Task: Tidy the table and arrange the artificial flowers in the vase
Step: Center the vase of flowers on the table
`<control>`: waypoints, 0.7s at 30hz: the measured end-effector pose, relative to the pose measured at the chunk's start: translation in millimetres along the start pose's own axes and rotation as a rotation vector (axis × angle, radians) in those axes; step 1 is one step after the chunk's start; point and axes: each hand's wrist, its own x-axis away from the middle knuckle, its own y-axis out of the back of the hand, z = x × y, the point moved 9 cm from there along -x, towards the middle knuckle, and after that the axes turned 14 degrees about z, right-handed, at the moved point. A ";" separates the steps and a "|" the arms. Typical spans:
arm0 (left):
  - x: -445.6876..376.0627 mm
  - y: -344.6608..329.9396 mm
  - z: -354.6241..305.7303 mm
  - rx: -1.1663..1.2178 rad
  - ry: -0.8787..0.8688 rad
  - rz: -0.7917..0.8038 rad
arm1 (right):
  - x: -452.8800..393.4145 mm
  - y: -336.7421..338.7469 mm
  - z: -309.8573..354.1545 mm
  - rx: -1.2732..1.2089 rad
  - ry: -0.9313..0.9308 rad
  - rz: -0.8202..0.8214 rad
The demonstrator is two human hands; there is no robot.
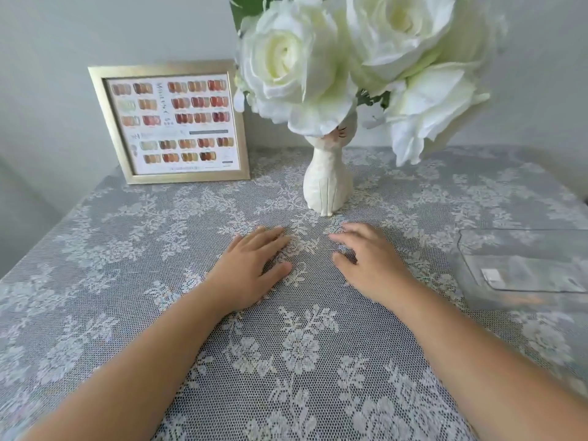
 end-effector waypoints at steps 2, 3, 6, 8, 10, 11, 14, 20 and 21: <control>1.1 0.6 -1.1 0.007 0.002 -0.005 | -0.2 -0.2 -2.2 -0.020 -0.001 0.000; 1.7 0.9 -1.4 0.013 0.006 -0.004 | -0.2 0.4 -2.3 -0.032 0.005 -0.004; 1.5 1.2 -2.3 0.038 0.020 0.043 | 0.7 10.7 -1.0 -0.169 0.031 -0.068; 0.4 4.8 -3.0 0.064 0.025 0.095 | 0.9 23.8 -1.7 -0.298 0.029 -0.149; -2.8 13.9 -6.0 0.120 0.018 0.124 | -1.7 36.6 -2.2 -0.392 0.038 -0.209; -6.2 20.4 -8.7 0.146 0.005 0.125 | -5.0 41.8 -2.5 -0.429 0.043 -0.226; -26.4 42.0 -15.1 0.253 -0.010 0.074 | -21.3 54.4 -7.4 -0.483 0.007 -0.259; -69.2 71.9 -8.4 0.765 0.042 -0.225 | -56.0 59.5 -25.7 -0.533 -0.102 -0.262; -72.8 72.9 -8.5 0.782 0.042 -0.268 | -58.9 55.1 -27.4 -0.547 -0.108 -0.250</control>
